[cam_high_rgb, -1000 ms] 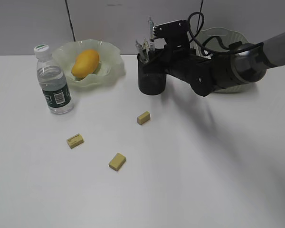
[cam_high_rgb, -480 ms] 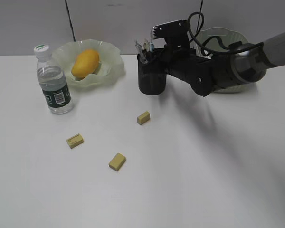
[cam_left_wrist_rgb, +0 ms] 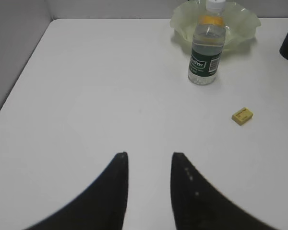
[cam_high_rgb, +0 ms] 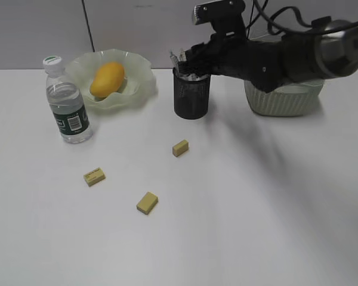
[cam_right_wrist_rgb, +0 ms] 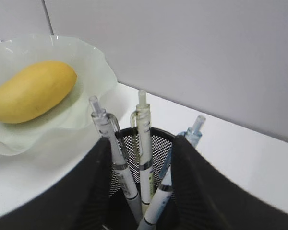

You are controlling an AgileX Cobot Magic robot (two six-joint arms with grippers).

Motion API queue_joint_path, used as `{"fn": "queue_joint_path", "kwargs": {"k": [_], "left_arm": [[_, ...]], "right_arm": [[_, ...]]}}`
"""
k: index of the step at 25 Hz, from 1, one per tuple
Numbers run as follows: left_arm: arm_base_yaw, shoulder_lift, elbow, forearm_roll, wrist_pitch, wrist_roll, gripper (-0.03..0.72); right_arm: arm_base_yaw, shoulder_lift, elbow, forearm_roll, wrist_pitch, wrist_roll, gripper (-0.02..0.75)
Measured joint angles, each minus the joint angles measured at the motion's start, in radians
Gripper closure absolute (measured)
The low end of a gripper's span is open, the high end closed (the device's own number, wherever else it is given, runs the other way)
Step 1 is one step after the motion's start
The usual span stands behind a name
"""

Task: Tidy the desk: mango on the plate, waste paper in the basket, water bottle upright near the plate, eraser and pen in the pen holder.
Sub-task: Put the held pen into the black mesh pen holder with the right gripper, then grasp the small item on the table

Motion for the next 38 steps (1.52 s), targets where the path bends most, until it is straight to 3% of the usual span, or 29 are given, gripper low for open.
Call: {"fn": "queue_joint_path", "kwargs": {"k": [7, 12, 18, 21, 26, 32, 38], "left_arm": [[0.000, 0.000, 0.000, 0.001, 0.000, 0.000, 0.452], [0.000, 0.000, 0.000, 0.001, 0.000, 0.000, 0.452], [0.000, 0.000, 0.000, 0.001, 0.000, 0.000, 0.452], [0.000, 0.000, 0.000, 0.001, 0.000, 0.000, 0.452], [0.000, 0.000, 0.000, 0.001, 0.000, 0.000, 0.452], [0.000, 0.000, 0.000, 0.001, 0.000, 0.000, 0.452], [0.000, 0.000, 0.000, 0.001, 0.000, 0.000, 0.452]], "right_arm": [[0.000, -0.141, -0.004, 0.000, 0.196, 0.000, 0.412], [0.000, -0.231, -0.071, 0.000, 0.530, 0.000, 0.437], [0.000, -0.269, -0.259, 0.000, 1.003, 0.000, 0.440], [-0.012, -0.272, -0.359, 0.000, 1.169, 0.014, 0.440], [-0.086, -0.273, -0.462, -0.003, 1.336, 0.091, 0.440], [-0.222, -0.274, -0.476, -0.001, 1.521, 0.110, 0.440], [-0.322, -0.274, -0.476, -0.011, 1.563, 0.113, 0.440]]}}
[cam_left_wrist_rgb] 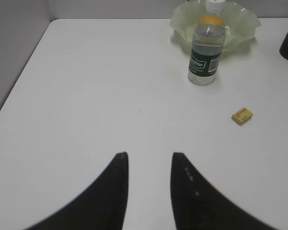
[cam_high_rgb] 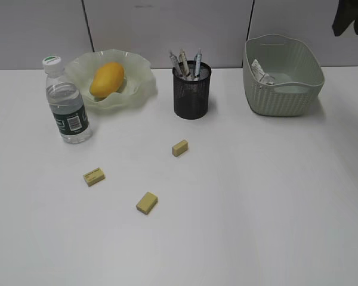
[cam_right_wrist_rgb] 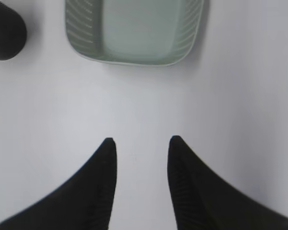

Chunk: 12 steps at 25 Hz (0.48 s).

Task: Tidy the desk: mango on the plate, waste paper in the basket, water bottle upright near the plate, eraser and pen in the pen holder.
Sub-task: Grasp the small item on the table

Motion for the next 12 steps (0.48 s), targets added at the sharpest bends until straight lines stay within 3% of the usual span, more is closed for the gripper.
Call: {"fn": "queue_joint_path", "kwargs": {"k": [7, 12], "left_arm": [[0.000, 0.000, 0.000, 0.000, 0.000, 0.000, 0.452], [0.000, 0.000, 0.000, 0.000, 0.000, 0.000, 0.452]], "right_arm": [[-0.014, 0.000, 0.000, -0.063, 0.000, 0.000, 0.426], [-0.014, 0.000, 0.000, -0.051, 0.002, 0.008, 0.277]]}}
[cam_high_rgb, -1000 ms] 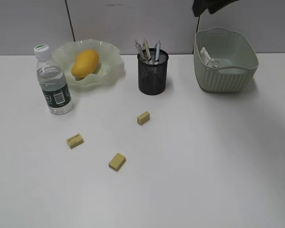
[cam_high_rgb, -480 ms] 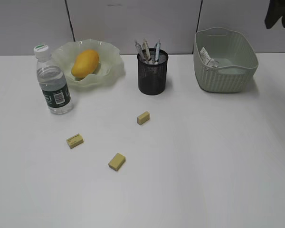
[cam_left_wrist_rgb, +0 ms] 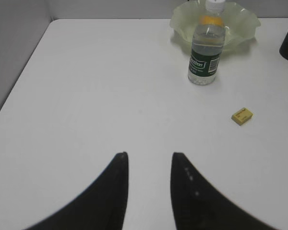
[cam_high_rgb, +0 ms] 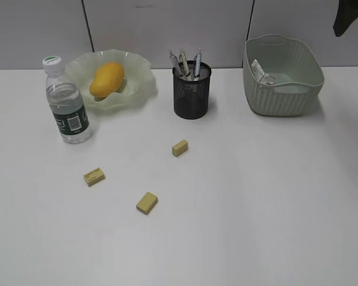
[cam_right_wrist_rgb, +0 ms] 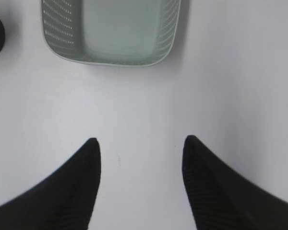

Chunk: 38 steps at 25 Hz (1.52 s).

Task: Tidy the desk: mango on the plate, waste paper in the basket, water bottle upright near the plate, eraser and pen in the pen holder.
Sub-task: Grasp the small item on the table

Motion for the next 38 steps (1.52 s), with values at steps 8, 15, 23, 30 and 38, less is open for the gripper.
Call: {"fn": "queue_joint_path", "kwargs": {"k": [8, 15, 23, 30, 38], "left_arm": [[0.000, 0.000, 0.000, 0.000, 0.000, 0.000, 0.452], [0.000, 0.000, 0.000, 0.000, 0.000, 0.000, 0.452], [0.000, 0.000, 0.000, 0.000, 0.000, 0.000, 0.450], [0.000, 0.000, 0.000, 0.000, 0.000, 0.000, 0.451], [0.000, 0.000, 0.000, 0.000, 0.000, 0.000, 0.451]], "right_arm": [[0.002, -0.060, 0.034, 0.147, 0.000, -0.046, 0.228], [0.004, -0.325, 0.253, 0.115, 0.000, -0.076, 0.227], [0.004, -0.670, 0.580, 0.058, 0.002, -0.031, 0.227], [0.004, -0.958, 0.777, 0.020, 0.004, -0.026, 0.227], [0.004, -1.270, 0.939, 0.016, 0.005, -0.032, 0.227]]}}
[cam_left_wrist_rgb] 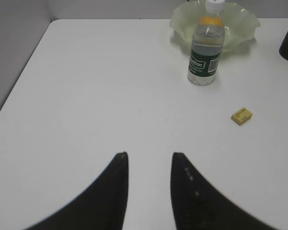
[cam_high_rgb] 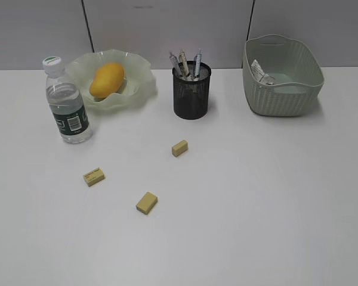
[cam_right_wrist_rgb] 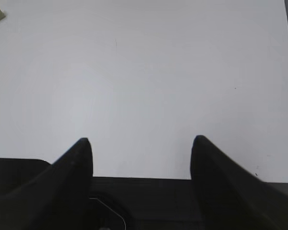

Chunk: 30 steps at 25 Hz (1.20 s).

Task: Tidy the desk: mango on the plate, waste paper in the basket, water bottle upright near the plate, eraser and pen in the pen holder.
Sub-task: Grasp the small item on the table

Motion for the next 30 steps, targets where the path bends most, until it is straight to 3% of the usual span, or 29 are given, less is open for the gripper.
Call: {"fn": "queue_joint_path", "kwargs": {"k": [19, 30], "left_arm": [[0.000, 0.000, 0.000, 0.000, 0.000, 0.000, 0.452], [0.000, 0.000, 0.000, 0.000, 0.000, 0.000, 0.452]], "right_arm": [[0.000, -0.588, 0.360, 0.035, -0.146, -0.046, 0.232], [0.000, -0.605, 0.386, 0.059, -0.161, -0.061, 0.300]]}}
